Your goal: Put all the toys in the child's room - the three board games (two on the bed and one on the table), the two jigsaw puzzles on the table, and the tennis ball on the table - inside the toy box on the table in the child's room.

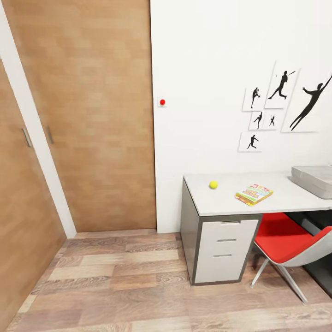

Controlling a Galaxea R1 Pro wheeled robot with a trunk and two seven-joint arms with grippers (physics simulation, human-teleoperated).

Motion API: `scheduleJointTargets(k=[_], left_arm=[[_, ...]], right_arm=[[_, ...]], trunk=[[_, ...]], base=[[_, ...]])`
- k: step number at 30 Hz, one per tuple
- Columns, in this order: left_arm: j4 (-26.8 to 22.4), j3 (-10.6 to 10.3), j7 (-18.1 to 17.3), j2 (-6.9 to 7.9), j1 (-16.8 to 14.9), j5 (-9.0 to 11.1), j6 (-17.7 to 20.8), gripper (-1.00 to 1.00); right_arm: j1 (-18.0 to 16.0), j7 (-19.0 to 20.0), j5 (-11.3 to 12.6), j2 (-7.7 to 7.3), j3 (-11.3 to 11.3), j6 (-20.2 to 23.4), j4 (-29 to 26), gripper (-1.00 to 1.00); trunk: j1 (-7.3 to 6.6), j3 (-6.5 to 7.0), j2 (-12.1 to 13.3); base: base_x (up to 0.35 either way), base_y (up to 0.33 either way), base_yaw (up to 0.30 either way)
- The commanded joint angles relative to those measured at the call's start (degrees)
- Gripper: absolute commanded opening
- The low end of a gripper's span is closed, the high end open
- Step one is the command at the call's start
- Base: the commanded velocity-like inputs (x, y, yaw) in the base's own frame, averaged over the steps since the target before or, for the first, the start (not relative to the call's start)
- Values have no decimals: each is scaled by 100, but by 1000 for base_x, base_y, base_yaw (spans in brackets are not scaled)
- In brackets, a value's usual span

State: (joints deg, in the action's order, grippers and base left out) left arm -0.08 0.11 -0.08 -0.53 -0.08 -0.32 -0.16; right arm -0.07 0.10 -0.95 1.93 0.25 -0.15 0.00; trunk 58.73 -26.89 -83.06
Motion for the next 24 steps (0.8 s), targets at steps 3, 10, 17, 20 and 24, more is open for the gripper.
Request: scheduleJointTargets(k=[3, 10, 17, 20, 24], left_arm=[[-1, -1, -1, 0, -1, -3, -2, 100], [-1, -2, -1, 0, -1, -3, -2, 100], [-1, -2, -1, 0, -1, -3, -3, 100], [-1, -11, -1, -2, -1, -3, -4, 100], [-1, -14, -1, -6, -1, -3, -5, 100]], right_arm=[[-1, 2, -10, 0, 1, 3, 0, 100], [-1, 6, -10, 0, 1, 6, 0, 100], [-1, 5, -10, 0, 1, 6, 0, 100], [-1, 7, -10, 0, 1, 6, 0, 100], [-1, 5, -8, 0, 1, 6, 0, 100]], trunk=[[0, -4, -2], [0, -4, -2], [0, -4, -2], [0, -4, -2], [0, -4, -2]], base=[[0, 0, -282], [0, 0, -282], [0, 0, -282], [0, 0, -282], [0, 0, -282]])
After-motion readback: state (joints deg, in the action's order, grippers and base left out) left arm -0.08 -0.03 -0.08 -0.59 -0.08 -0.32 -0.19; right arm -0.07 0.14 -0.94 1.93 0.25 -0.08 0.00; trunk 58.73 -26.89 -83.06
